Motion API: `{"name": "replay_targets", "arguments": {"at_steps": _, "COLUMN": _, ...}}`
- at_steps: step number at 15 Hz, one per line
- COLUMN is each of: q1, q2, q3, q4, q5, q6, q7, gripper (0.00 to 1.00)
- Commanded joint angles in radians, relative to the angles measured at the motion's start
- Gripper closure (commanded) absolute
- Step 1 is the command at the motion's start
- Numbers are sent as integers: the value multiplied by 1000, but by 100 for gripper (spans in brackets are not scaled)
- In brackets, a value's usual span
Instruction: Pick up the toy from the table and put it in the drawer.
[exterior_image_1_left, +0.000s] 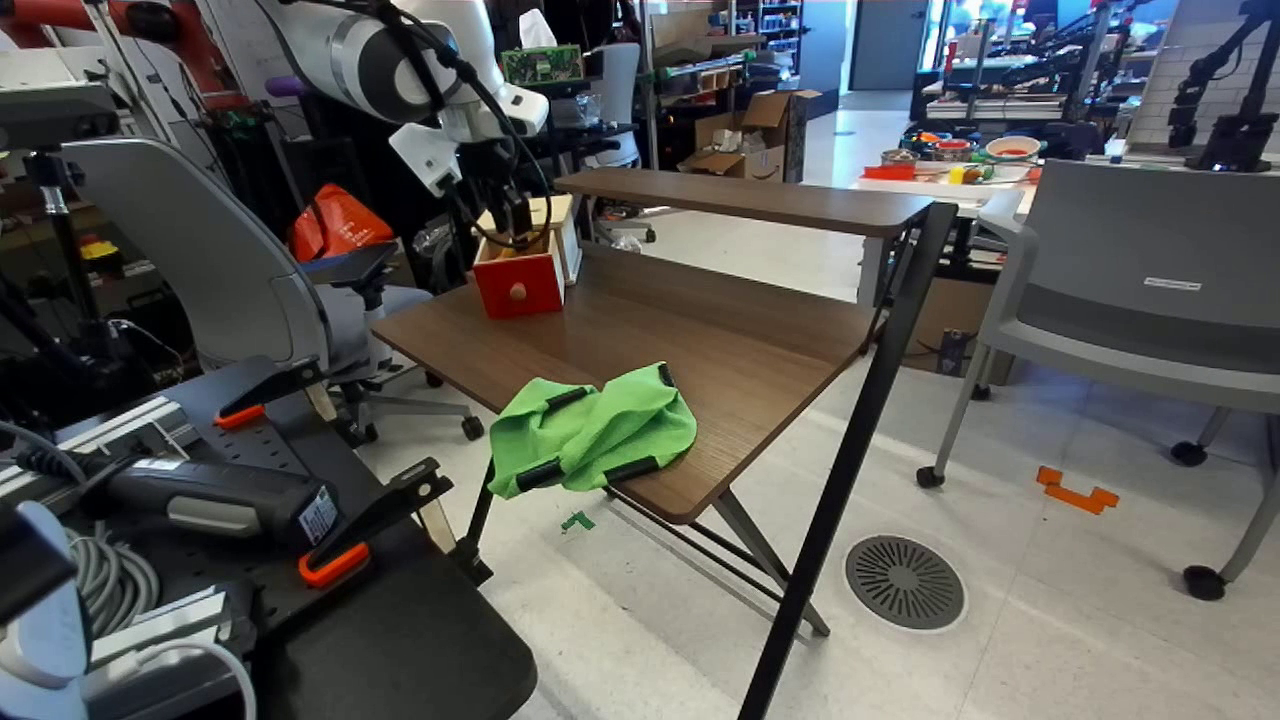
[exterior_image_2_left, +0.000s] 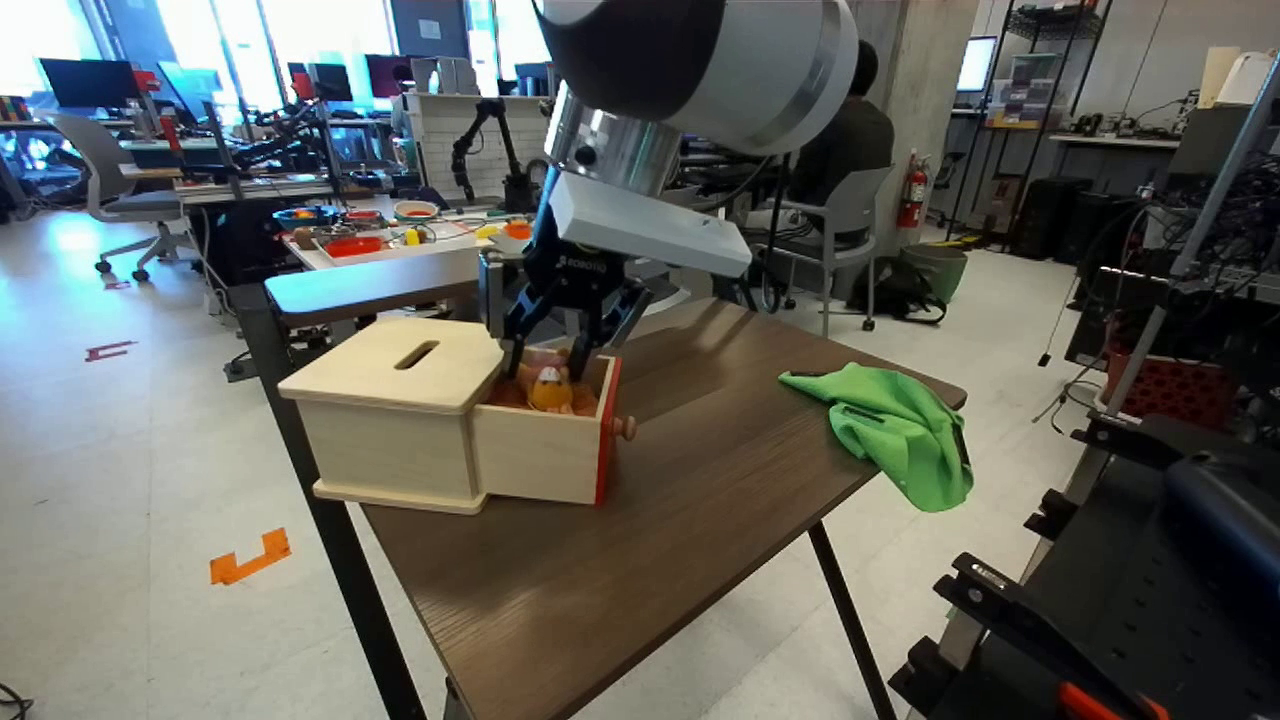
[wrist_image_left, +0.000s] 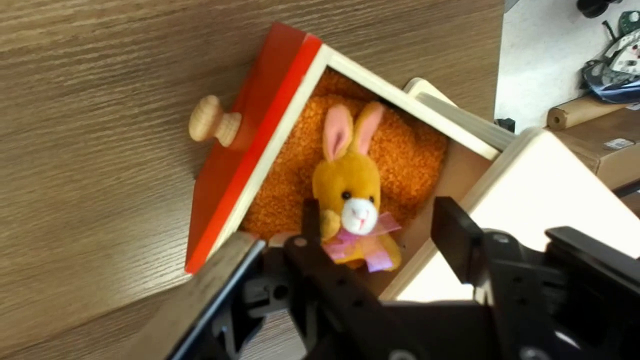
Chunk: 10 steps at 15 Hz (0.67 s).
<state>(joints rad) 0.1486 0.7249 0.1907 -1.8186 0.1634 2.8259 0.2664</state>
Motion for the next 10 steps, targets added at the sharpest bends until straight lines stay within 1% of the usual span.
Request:
{"name": "replay_targets", "arguments": {"at_steps": 1, "q1": -8, "q2": -65, "q3": 13, "q4": -65, "q5": 39, "q6": 18, "q7": -29, "gripper": 25}}
{"name": "replay_targets", "arguments": {"at_steps": 2, "q1": -11, "q2": -75, "q3": 17, "q4": -77, "q5": 41, "q6": 19, "q7": -31, "gripper": 11}}
{"name": "replay_targets", "arguments": {"at_steps": 4, "q1": -16, "q2": -96, "q3": 23, "q4": -102, "q5": 45, "q6": 22, "q7": -37, "gripper": 2}}
{"name": "replay_targets", "arguments": {"at_steps": 5, "q1": -19, "q2": -105, "q3": 26, "q4": -116, "q5": 46, "q6": 23, "q7": -41, "gripper": 0}}
{"name": "replay_targets", "arguments": {"at_steps": 8, "q1": -31, "q2": -128, "q3": 45, "q4": -173, "q5": 46, "q6": 32, "q7": -74, "gripper": 0}}
{"name": "replay_targets", "arguments": {"at_steps": 9, "q1": 3, "q2": -90, "q3": 6, "q4": -106, "q5": 26, "q6": -2, "q7": -37, "gripper": 0}}
{"name": "replay_targets", "arguments": {"at_steps": 10, "q1": 4, "q2": -93, "q3": 7, "q4": -116, "q5": 26, "q6": -2, "q7": -39, "gripper": 0}}
